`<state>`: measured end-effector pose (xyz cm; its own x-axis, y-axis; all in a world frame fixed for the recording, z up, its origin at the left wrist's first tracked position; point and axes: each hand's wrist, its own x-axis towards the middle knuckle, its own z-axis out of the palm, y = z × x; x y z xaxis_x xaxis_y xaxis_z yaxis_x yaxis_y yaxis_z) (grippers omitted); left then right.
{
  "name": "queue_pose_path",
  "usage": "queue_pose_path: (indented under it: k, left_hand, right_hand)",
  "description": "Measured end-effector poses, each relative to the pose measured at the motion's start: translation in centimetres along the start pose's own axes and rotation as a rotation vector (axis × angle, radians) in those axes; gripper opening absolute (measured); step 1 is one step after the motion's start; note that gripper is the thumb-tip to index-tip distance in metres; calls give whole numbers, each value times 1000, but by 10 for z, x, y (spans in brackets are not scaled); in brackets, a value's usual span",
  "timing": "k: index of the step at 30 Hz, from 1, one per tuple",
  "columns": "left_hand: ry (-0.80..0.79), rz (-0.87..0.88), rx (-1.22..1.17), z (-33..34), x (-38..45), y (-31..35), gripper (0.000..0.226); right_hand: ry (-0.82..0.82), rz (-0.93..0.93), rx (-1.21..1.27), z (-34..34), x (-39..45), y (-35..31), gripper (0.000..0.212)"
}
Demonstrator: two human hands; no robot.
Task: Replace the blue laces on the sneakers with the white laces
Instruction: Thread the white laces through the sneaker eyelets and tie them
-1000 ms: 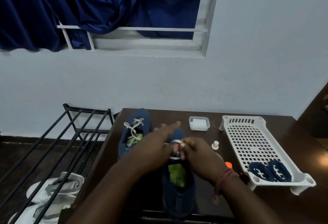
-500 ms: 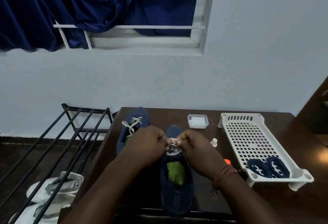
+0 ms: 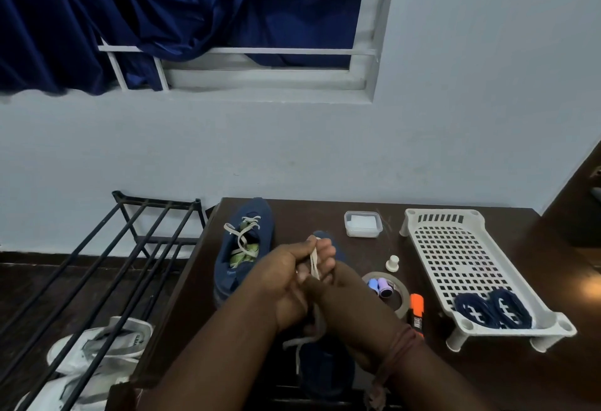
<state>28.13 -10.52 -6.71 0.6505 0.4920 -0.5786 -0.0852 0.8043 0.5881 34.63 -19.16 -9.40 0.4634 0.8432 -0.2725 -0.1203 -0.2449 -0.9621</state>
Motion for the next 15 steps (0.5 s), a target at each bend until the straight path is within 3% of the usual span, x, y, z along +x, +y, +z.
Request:
queue_pose_path:
  k: [2,5,9,12,15]
  left_hand:
    - [53,-1,-24,-4,5,3,21]
    - [58,-113,-213,-15,9,14,18]
    - [23,-219,-323,-21,13,15,16]
    - [57,-221,-286,-21,18,10,18]
    - [83,-186,-191,-19,23,4,20]
  right_hand:
    - [-44,48,-118,-9,-1,-3,17]
    - [-183,71,-339,-33,-4,-18,28]
    - [-331,249,-367,-69,-9,-33,34]
    - [-316,436,-378,-91,-1,-27,28]
    - [-236,537,-214,-104,17,-17,24]
